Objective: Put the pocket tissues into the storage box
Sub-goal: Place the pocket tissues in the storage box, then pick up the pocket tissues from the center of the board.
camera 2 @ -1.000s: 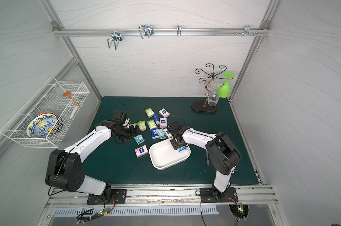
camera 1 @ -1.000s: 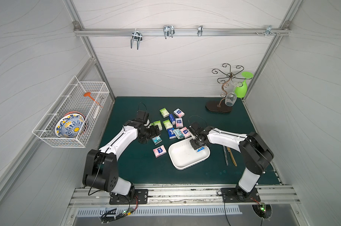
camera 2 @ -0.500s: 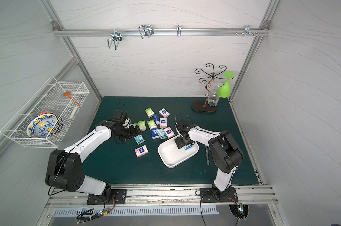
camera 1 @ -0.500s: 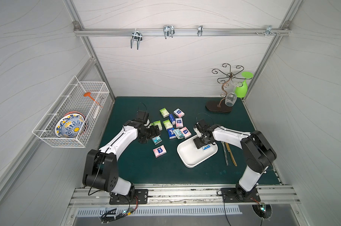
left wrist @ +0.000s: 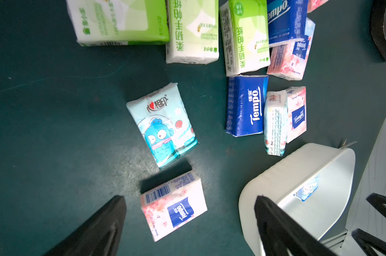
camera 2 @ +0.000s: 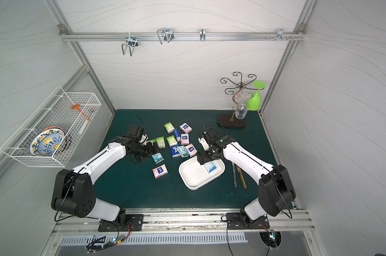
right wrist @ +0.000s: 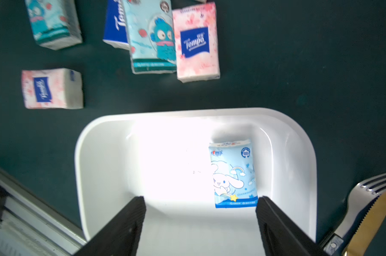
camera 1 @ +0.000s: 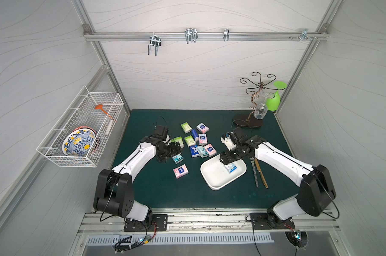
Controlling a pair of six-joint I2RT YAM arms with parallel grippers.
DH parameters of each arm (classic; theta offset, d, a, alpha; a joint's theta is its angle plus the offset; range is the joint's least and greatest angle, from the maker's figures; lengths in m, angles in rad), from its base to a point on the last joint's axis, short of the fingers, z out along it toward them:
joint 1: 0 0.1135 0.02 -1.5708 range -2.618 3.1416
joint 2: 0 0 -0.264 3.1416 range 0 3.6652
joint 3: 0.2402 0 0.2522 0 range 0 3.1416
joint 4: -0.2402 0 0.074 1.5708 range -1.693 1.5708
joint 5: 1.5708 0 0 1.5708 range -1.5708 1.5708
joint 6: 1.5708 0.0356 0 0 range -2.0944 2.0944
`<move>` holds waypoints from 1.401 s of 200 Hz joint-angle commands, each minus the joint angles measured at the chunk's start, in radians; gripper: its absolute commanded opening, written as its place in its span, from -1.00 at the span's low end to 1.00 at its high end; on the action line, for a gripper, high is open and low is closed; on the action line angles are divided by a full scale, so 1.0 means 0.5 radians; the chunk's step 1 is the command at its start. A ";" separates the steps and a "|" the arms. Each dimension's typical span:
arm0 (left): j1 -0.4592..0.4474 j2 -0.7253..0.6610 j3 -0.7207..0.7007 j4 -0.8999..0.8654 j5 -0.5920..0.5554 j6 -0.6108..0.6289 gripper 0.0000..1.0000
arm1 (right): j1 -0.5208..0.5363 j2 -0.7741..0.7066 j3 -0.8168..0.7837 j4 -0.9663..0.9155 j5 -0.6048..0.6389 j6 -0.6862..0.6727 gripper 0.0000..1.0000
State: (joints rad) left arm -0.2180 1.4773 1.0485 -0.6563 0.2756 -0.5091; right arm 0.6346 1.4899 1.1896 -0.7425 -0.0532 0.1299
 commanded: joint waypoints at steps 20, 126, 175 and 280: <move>-0.009 0.001 0.008 0.017 0.068 0.018 0.91 | 0.005 0.210 0.241 -0.020 -0.099 -0.024 0.73; -0.009 -0.111 -0.083 -0.029 0.011 0.079 0.91 | 0.090 1.092 0.863 0.081 -0.050 -0.177 0.86; -0.009 -0.104 -0.088 -0.031 0.003 0.093 0.92 | 0.122 1.295 1.006 0.063 0.209 -0.174 0.83; -0.011 -0.071 -0.073 -0.043 -0.008 0.104 0.92 | -0.018 1.318 1.050 0.123 0.060 -0.129 0.75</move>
State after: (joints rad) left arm -0.2184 1.4403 1.0016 -0.6685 0.2840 -0.4717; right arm 0.6403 2.1372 1.6989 -0.6876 0.0162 0.0490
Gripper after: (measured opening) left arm 0.958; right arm 0.877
